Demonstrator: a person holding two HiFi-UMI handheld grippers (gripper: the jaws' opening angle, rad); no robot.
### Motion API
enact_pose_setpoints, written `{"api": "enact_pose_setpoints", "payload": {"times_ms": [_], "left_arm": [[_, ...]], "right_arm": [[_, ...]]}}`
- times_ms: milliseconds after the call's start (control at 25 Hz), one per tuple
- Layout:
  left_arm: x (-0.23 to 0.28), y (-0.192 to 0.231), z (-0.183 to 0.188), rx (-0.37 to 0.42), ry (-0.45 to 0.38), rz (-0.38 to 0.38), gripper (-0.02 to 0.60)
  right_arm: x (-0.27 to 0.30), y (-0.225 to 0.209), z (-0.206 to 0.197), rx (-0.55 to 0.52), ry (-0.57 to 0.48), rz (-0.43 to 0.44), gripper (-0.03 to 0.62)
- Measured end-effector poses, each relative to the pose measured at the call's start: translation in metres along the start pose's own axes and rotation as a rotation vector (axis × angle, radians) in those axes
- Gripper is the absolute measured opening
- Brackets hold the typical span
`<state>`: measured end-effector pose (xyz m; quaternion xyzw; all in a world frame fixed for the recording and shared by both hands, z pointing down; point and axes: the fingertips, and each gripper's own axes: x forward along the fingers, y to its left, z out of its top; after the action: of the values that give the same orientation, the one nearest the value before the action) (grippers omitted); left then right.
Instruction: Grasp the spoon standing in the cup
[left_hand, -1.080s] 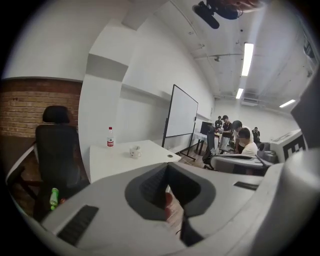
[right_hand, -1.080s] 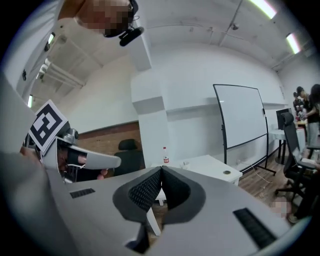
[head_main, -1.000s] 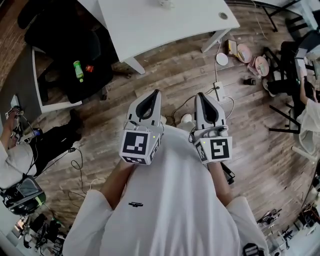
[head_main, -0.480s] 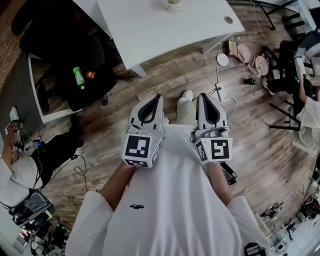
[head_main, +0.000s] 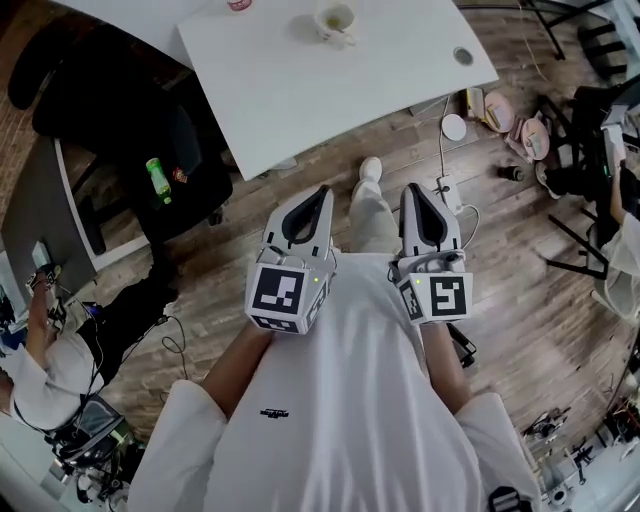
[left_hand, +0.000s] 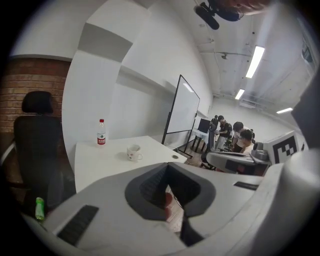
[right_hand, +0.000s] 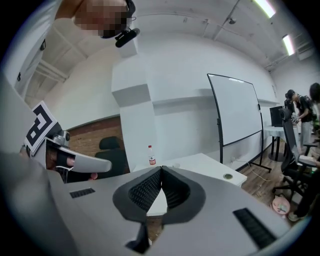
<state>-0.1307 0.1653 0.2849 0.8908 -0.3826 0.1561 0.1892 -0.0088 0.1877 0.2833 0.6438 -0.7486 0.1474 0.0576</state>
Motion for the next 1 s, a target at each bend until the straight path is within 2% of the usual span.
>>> {"api": "enact_pose_setpoints", "payload": {"times_ms": [240,360,560,1000], "left_arm": [[0.094,0.010,0.042,0.002,0.044,0.052,0.001],[0.129,0.017,0.066,0.008,0.043,0.096,0.002],[0.172,0.027,0.090,0.003,0.038,0.169,0.002],[0.218,0.076,0.109,0.017,0.022,0.264,0.002]], "right_arm": [[0.081,-0.078,0.031,0.035,0.014,0.033,0.003],[0.112,-0.100,0.044,0.055,0.013,0.079,0.003],[0.157,-0.121,0.066,0.009,0.004,0.177,0.003],[0.202,-0.117,0.070,0.012,0.044,0.230,0.003]]}}
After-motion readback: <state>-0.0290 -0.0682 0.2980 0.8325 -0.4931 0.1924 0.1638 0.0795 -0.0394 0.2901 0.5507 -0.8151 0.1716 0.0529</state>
